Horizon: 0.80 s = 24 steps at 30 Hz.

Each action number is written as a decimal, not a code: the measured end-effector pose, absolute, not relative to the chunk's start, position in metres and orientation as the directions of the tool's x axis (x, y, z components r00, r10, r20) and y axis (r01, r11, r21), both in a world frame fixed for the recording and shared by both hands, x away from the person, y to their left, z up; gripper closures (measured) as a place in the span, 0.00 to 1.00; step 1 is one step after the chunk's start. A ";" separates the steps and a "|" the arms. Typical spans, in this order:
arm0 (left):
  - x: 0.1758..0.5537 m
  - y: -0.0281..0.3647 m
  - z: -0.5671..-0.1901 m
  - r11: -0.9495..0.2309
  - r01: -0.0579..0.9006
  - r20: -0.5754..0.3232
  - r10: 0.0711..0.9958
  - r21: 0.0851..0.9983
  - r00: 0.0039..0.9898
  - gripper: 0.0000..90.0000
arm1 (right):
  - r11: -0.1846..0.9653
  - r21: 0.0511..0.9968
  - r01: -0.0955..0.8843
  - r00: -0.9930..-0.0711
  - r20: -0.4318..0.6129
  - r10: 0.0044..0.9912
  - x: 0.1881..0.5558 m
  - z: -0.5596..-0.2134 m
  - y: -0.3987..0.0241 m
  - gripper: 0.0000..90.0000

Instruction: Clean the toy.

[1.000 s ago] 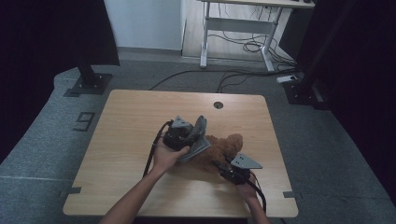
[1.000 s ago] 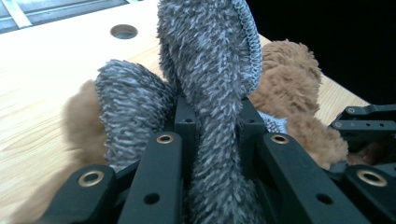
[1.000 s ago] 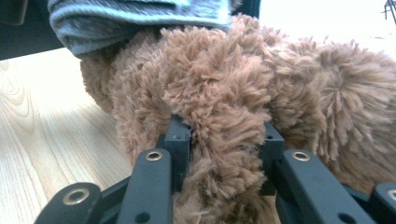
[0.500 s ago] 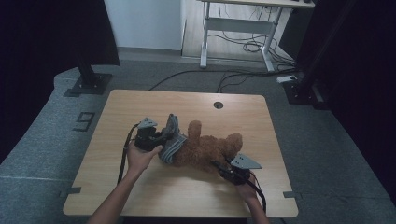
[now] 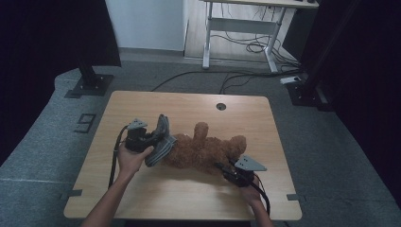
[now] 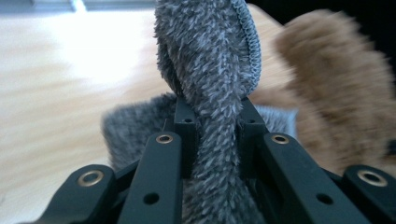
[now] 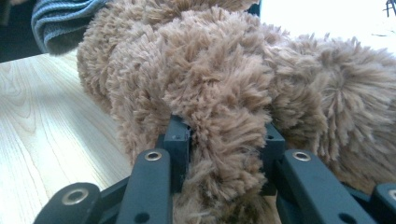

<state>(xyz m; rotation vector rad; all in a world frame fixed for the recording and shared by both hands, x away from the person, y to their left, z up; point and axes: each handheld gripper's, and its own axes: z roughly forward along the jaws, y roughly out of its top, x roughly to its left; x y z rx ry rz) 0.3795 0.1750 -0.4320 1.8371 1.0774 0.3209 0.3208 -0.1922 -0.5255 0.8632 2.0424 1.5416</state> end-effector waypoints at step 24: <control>0.387 -0.059 -0.437 -0.471 0.428 -0.083 0.592 0.771 0.801 0.84 | 0.202 0.956 0.214 -0.703 0.007 0.711 0.318 -0.526 -0.191 0.73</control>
